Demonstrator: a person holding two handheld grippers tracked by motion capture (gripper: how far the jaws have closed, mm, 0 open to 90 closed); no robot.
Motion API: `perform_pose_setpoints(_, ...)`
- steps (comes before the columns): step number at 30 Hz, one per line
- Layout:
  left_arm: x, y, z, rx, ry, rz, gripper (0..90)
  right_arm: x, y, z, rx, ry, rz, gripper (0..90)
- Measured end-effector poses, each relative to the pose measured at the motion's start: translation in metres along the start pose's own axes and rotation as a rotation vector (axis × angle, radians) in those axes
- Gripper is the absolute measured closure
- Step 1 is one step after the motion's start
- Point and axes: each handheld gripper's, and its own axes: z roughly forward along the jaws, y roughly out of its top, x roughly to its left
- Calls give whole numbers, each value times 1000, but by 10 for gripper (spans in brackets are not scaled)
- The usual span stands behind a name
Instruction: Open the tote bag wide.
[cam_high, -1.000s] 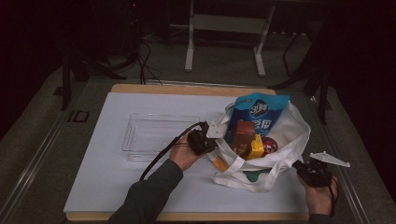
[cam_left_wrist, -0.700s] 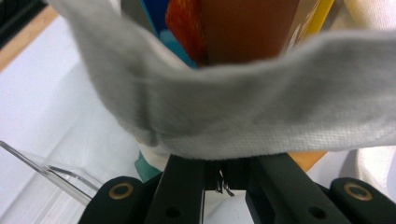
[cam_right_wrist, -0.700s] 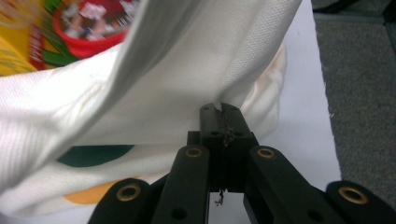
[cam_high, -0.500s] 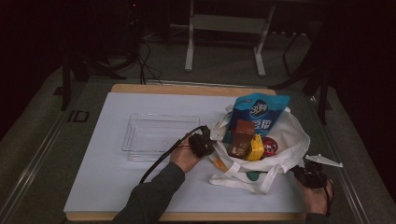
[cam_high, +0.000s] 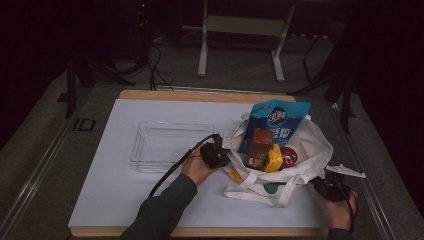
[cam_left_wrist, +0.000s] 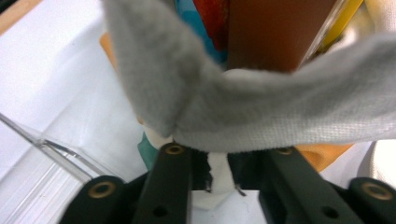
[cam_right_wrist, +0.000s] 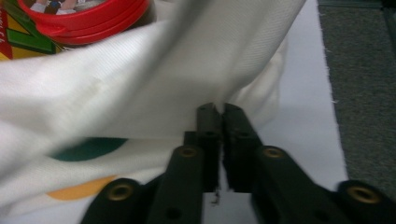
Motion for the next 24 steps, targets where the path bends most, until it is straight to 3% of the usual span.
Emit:
perform_pose_setpoints(3, 1, 0, -7, -25, -10, -6, 706, -2, 0, -8, -16, 6, -5, 725)
perform_pose_setpoints(9, -1, 1, -23, -46, -4, 26, 616, -5, 1, -25, -42, 27, -6, 622)
perform_pose_setpoints(17, 1, -4, -46, -84, -5, 30, 557, -1, 8, -44, -61, 57, -51, 530)
perform_pose_setpoints(24, 5, -5, -70, -168, 5, 27, 545, -3, 17, -60, -94, 56, -61, 491)
